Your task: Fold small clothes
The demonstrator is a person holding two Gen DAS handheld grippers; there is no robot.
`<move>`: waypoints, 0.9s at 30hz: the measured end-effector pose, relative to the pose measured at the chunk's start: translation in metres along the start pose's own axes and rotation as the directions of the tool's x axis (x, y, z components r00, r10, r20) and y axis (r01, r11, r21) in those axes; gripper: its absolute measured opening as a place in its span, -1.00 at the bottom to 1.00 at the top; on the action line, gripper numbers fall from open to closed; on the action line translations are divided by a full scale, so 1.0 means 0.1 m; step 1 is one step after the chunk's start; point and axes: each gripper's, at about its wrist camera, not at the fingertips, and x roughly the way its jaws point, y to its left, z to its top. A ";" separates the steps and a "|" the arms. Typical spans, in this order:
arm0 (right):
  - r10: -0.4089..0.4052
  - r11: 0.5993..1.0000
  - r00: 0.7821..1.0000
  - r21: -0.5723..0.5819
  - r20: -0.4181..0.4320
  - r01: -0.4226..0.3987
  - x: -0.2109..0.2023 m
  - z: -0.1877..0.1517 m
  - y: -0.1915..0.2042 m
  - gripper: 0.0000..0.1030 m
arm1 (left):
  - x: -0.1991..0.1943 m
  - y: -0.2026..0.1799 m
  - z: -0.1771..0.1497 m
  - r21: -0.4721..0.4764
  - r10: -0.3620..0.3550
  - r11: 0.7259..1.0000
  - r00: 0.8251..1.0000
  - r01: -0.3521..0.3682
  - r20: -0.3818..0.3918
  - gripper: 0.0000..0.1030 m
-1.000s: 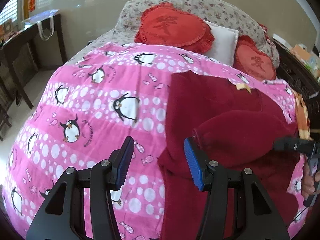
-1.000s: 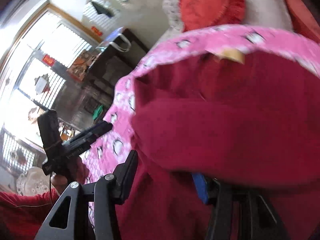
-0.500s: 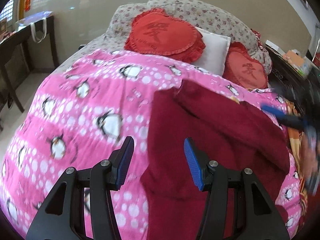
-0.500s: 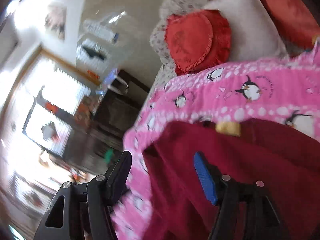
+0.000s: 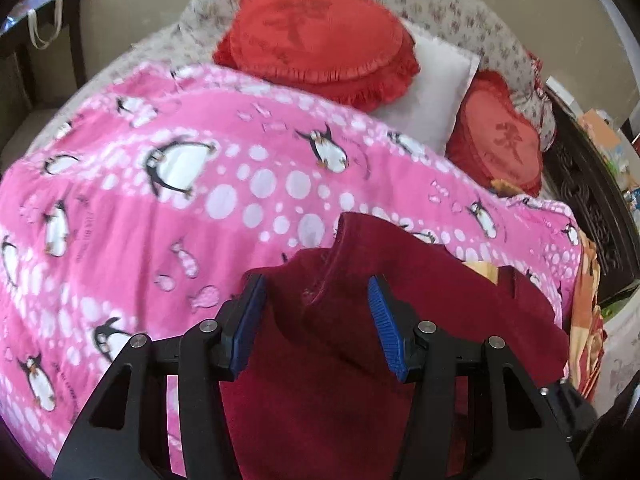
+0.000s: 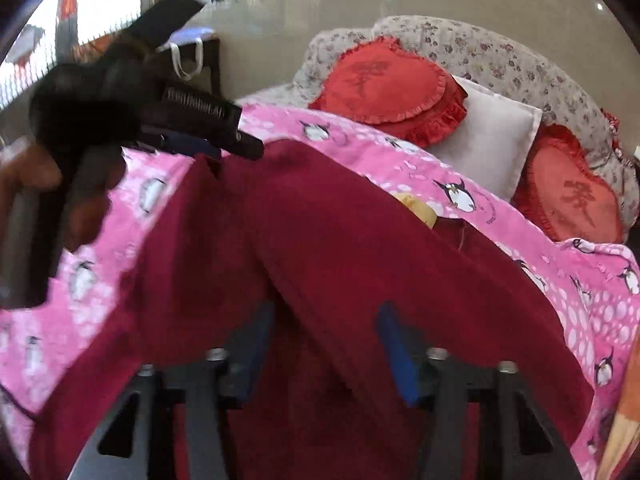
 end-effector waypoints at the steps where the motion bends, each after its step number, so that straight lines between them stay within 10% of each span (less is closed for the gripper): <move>1: -0.014 1.000 1.000 0.014 0.010 0.014 0.03 0.00 -0.05 -0.45 | 0.02 -0.01 0.01 0.001 -0.010 1.000 1.000 0.010 -0.001 0.01; 7: 0.200 0.926 0.964 0.287 0.175 -0.245 -0.30 0.08 -0.51 -0.85 | -0.16 -0.03 0.03 0.007 -0.040 0.999 0.999 0.040 0.021 0.01; 11: 0.346 0.885 0.901 0.228 0.263 -0.407 -0.73 0.16 -0.41 -0.85 | -0.52 0.07 -0.08 -0.024 -0.103 0.994 0.992 0.104 0.069 0.01; 14: 0.356 0.910 0.914 0.151 0.193 -0.386 -0.72 0.10 -0.09 -0.84 | -0.67 0.18 -0.24 -0.049 -0.093 0.994 0.992 0.097 0.087 0.01; 16: 0.317 0.938 0.947 0.128 0.056 -0.321 -0.43 -0.03 0.11 -0.61 | -0.67 0.24 -0.35 -0.062 -0.072 0.995 0.994 0.077 0.077 0.01; 19: 0.326 0.936 0.939 0.179 -0.107 -0.304 -0.17 -0.27 0.20 -0.57 | -0.62 0.31 -0.52 -0.063 -0.048 0.997 0.998 0.050 0.045 0.01; 24: 0.314 0.881 0.945 0.346 0.087 -0.324 -0.82 -0.53 -0.30 0.01 | -0.49 0.36 -0.72 -0.057 -0.025 0.998 1.000 0.026 0.009 0.01; 27: 0.175 0.820 0.960 0.507 0.220 -0.266 -1.17 -0.74 -0.87 0.44 | -0.38 0.33 -0.79 -0.069 -0.035 0.997 0.999 0.034 -0.011 0.01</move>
